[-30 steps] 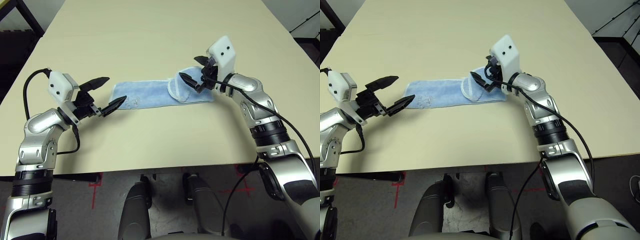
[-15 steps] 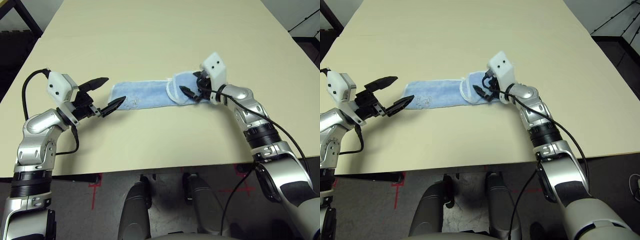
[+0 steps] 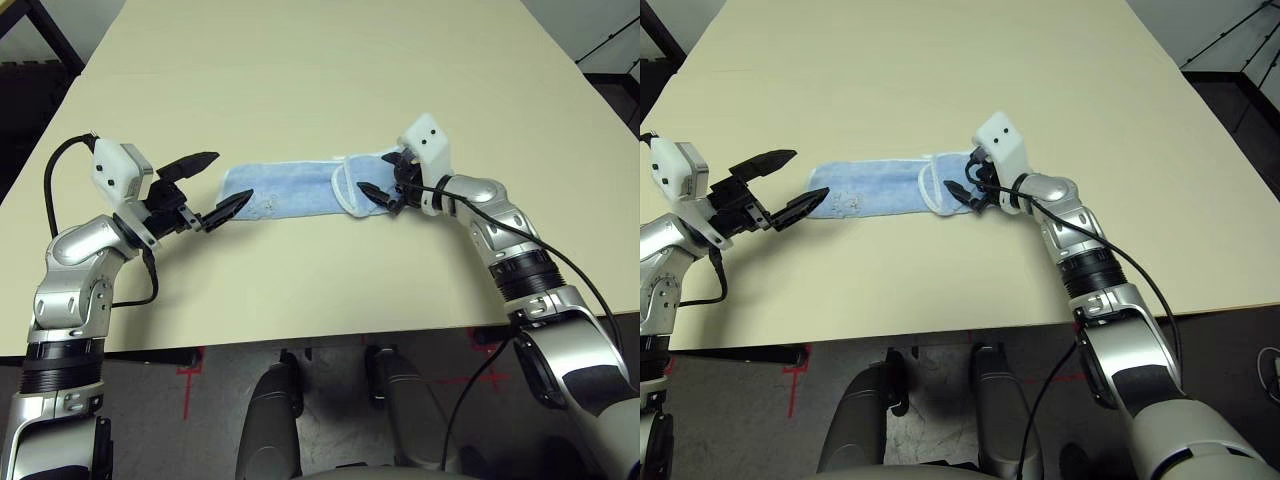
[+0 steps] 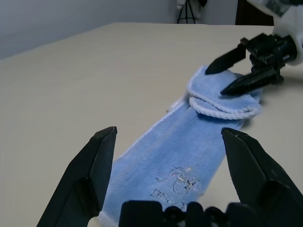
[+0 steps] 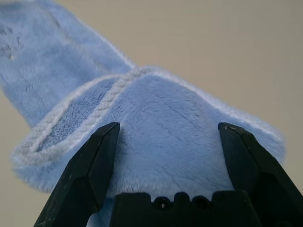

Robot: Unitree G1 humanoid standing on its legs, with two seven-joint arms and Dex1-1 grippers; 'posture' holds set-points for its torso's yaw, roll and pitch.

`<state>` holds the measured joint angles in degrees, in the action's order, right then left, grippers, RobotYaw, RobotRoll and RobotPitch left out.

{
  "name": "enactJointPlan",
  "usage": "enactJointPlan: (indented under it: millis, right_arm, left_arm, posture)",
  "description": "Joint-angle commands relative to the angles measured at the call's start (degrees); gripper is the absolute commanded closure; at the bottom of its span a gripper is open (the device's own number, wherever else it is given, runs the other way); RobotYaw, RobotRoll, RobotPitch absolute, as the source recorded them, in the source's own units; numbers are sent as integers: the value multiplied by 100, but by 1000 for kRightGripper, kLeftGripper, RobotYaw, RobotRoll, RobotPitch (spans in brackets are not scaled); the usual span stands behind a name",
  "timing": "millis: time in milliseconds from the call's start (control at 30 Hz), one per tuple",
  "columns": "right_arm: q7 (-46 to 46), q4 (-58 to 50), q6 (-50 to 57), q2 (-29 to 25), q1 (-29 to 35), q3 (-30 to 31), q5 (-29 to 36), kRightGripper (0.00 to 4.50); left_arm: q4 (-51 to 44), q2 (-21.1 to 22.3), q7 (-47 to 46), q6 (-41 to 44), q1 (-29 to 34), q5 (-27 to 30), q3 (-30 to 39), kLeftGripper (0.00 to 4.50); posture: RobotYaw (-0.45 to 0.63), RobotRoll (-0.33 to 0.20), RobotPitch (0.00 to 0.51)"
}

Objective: Fold the towel and set it aside.

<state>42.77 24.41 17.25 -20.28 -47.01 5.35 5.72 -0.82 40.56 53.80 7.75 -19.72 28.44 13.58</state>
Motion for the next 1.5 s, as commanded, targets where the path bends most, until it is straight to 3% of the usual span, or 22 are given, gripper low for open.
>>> enactJointPlan:
  millis: [33, 267, 533, 1200, 1500]
  right_arm:
    - [270, -315, 103, -175, 38, -232, 295, 22]
    - [1173, -1028, 463, -811, 470, -560, 1021, 22]
    - [1195, -1410, 949, -1283, 913, -1057, 1525, 22]
    - [1040, -2125, 1698, -1491, 1759, -1446, 2157, 22]
    - [1148, -2033, 1678, -1679, 2000, -1614, 2384, 22]
  left_arm:
    - [-191, 82, 211, 112, 111, 196, 88, 0]
    - [-232, 108, 311, 209, 56, 288, 142, 0]
    - [-682, 37, -175, 749, 150, 486, 265, 0]
    - [-1406, 9, -1345, 2085, 123, 885, 519, 0]
    - [-1514, -52, -2308, 2673, -60, 746, 560, 0]
  posture:
    - [-133, 0, 214]
    - [-145, 0, 216]
    - [-149, 0, 220]
    - [-152, 0, 228]
    - [-159, 0, 223]
